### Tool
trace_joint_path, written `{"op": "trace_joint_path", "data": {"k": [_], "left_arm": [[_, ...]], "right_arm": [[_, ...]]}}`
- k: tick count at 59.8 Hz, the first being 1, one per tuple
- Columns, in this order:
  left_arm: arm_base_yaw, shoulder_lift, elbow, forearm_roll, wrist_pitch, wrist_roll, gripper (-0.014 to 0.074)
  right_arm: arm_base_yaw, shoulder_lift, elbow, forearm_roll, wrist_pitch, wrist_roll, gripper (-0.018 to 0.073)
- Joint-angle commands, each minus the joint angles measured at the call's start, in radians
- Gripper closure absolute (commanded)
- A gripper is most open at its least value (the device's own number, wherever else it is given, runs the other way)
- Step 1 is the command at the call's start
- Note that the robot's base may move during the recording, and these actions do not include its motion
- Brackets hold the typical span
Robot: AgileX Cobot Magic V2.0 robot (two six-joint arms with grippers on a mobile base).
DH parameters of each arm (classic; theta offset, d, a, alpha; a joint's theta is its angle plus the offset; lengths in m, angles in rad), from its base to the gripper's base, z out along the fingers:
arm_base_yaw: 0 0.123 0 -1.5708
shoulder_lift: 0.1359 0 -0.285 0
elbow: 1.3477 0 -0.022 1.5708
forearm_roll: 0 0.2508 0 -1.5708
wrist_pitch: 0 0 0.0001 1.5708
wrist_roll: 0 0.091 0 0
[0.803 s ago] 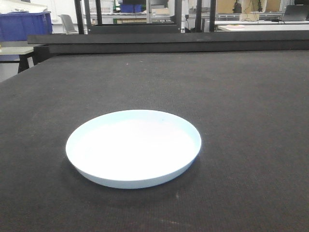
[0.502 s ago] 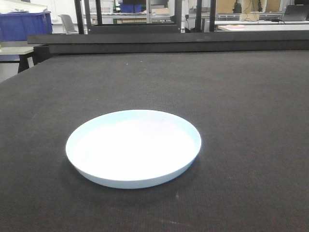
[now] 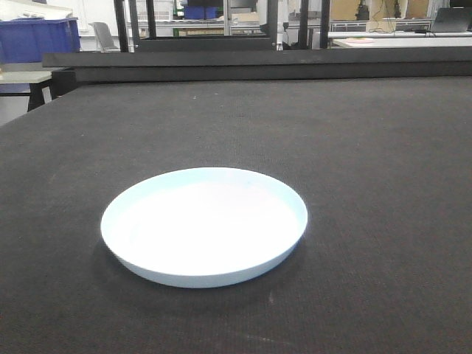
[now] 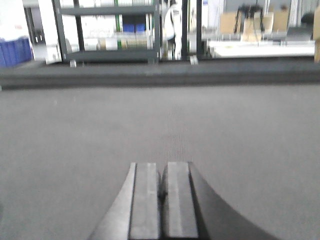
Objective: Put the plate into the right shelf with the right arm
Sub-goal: 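Move the right gripper toward the white plate on the table, then lower the right gripper onto the plate rim and close it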
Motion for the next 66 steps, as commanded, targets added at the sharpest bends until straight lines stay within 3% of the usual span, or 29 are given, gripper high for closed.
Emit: {"op": "trace_joint_path", "data": {"k": [1,11,17,27,37,40,45,55,61,66], "left_arm": [[-0.007,-0.007,0.008,-0.006,-0.087,-0.003,0.0643],[-0.007,-0.007,0.008,-0.006,-0.087,-0.003,0.0643],[-0.007,-0.007,0.008,-0.006,-0.087,-0.003,0.0643],[-0.007,-0.007,0.008,-0.006,-0.087,-0.003,0.0643],[-0.007,-0.007,0.008,-0.006,-0.087,-0.003,0.0643],[-0.007,-0.007,0.008,-0.006,-0.087,-0.003,0.0643],[-0.007,-0.007,0.008,-0.006,-0.087,-0.003,0.0643],[-0.007,-0.007,0.008,-0.006,-0.087,-0.003,0.0643],[-0.007,-0.007,0.008,-0.006,-0.087,-0.003,0.0643],[-0.007,-0.007,0.008,-0.006,-0.087,-0.003,0.0643]], "right_arm": [[-0.003,-0.013,-0.004,-0.003,-0.157,-0.006,0.0504],[-0.003,-0.013,-0.004,-0.003,-0.255,-0.003,0.0504],[-0.001,-0.012,-0.034,-0.004,-0.226,0.086,0.0504],[0.000,-0.003,-0.249,-0.113,0.089,0.108,0.0504],[0.000,0.109,-0.520,-0.097,0.423,0.083,0.0504],[0.000,0.165,-0.593,-0.073,0.506,0.029,0.0504],[0.000,0.276,-0.706,0.025,0.612,-0.152,0.0504],[0.000,0.507,-0.881,0.363,0.783,-0.530,0.0504],[0.000,0.643,-0.943,0.511,0.864,-0.653,0.0504],[0.000,0.740,-0.968,0.589,0.906,-0.690,0.0504]]}}
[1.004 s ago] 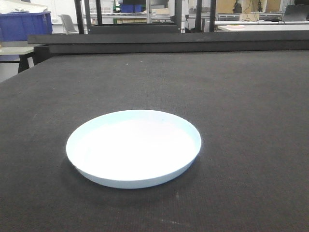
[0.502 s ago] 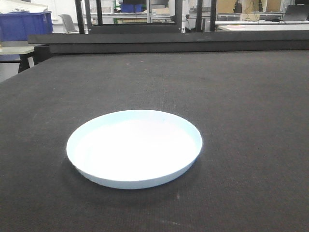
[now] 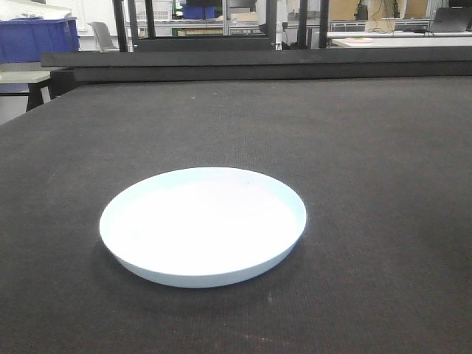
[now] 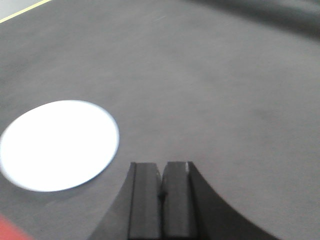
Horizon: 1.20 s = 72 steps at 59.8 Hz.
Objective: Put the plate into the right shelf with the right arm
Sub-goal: 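Lower the right gripper onto the plate rim and close it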
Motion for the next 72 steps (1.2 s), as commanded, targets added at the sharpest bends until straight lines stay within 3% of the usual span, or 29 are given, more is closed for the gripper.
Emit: {"op": "trace_joint_path", "data": {"k": [1,11,19,26,35,40,45,72], "left_arm": [[-0.007,-0.007,0.008,-0.006,-0.087,-0.003,0.0643],[-0.007,-0.007,0.008,-0.006,-0.087,-0.003,0.0643],[-0.007,-0.007,0.008,-0.006,-0.087,-0.003,0.0643],[-0.007,-0.007,0.008,-0.006,-0.087,-0.003,0.0643],[-0.007,-0.007,0.008,-0.006,-0.087,-0.003,0.0643],[-0.007,-0.007,0.008,-0.006,-0.087,-0.003,0.0643],[-0.007,-0.007,0.008,-0.006,-0.087,-0.003,0.0643],[-0.007,-0.007,0.008,-0.006,-0.087,-0.003,0.0643]], "right_arm": [[0.000,0.112,-0.059,0.129,-0.005,-0.079,0.0504],[0.050,0.263,-0.078,0.165,0.000,-0.151,0.0503],[0.179,0.383,-0.080,0.165,-0.073,-0.153,0.0489],[0.298,0.477,-0.080,0.164,-0.166,-0.153,0.0365],[0.393,0.613,-0.080,0.160,-0.306,-0.153,0.0083],[0.413,0.682,-0.080,0.160,-0.368,-0.153,-0.0023],[0.422,0.742,-0.080,0.160,-0.411,-0.152,-0.0060],[0.428,0.973,-0.114,0.160,-0.451,-0.152,-0.0064]]}}
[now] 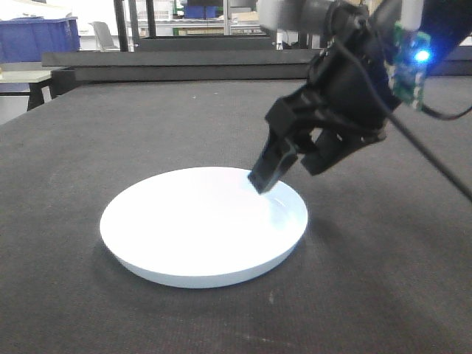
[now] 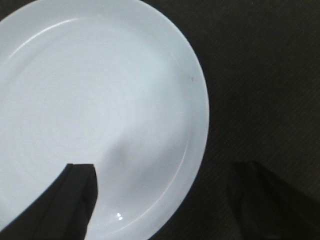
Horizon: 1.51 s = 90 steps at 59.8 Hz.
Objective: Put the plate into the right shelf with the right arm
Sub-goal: 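Lower the right gripper onto the plate rim and close it, then lift the white plate up off the table with the right gripper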
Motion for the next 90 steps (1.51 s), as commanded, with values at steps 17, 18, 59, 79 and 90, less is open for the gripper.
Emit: {"op": "trace_joint_path", "data": {"k": [17,18,59,79,90], "left_arm": [[-0.007,-0.007,0.008,-0.006,-0.087,-0.003,0.0643],[-0.007,-0.007,0.008,-0.006,-0.087,-0.003,0.0643],[-0.007,-0.007,0.008,-0.006,-0.087,-0.003,0.0643],[-0.007,-0.007,0.008,-0.006,-0.087,-0.003,0.0643],[-0.007,-0.007,0.008,-0.006,-0.087,-0.003,0.0643]], "right_arm": [[0.002,0.019,-0.034,0.028,-0.052,-0.009,-0.0010],[0.002,0.019,-0.034,0.028,-0.052,-0.009,0.0007],[0.001,-0.032,-0.050,0.028,-0.111,-0.009,0.0504],[-0.029,-0.296,-0.050,0.028,-0.138,0.002,0.0504],[-0.065,-0.500,-0.009,0.028,-0.140,0.014,0.0504]]}}
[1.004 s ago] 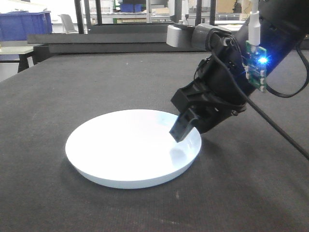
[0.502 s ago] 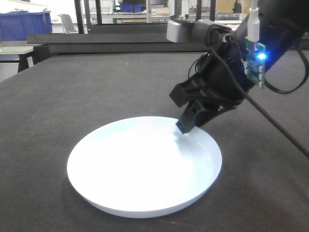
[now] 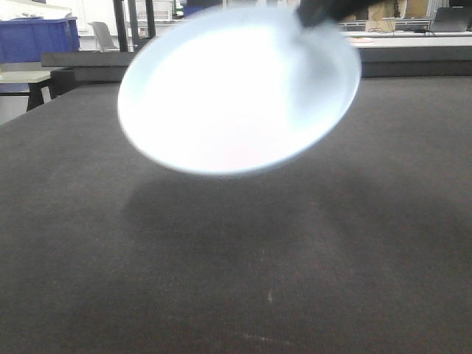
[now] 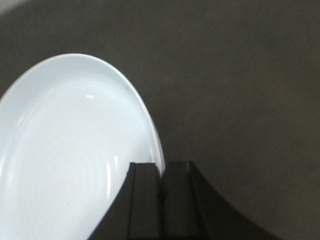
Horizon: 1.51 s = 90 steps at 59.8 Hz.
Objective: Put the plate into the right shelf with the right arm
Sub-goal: 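Lift the white plate up off the table with the right gripper, then drive the base to the blue-bin shelf holding the plate in the right gripper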
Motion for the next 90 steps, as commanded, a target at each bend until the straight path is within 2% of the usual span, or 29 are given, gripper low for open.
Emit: {"op": "trace_joint_path", "data": {"k": [1,34,42,55,90], "left_arm": [[-0.007,-0.007,0.008,-0.006,-0.087,-0.003,0.0643],[-0.007,-0.007,0.008,-0.006,-0.087,-0.003,0.0643],[-0.007,-0.007,0.008,-0.006,-0.087,-0.003,0.0643],[-0.007,-0.007,0.008,-0.006,-0.087,-0.003,0.0643],[-0.007,-0.007,0.008,-0.006,-0.087,-0.003,0.0643]], "right_arm": [[-0.023,-0.136,0.004,0.016,-0.052,0.004,0.0504],[-0.044,-0.865,0.435,0.022,-0.288,0.004,0.0504],[-0.044,-0.969,0.527,0.087,-0.360,0.004,0.0504],[-0.044,-1.029,0.623,0.140,-0.475,0.004,0.0504],[-0.044,-1.029,0.638,0.140,-0.478,0.004,0.0504]]}}
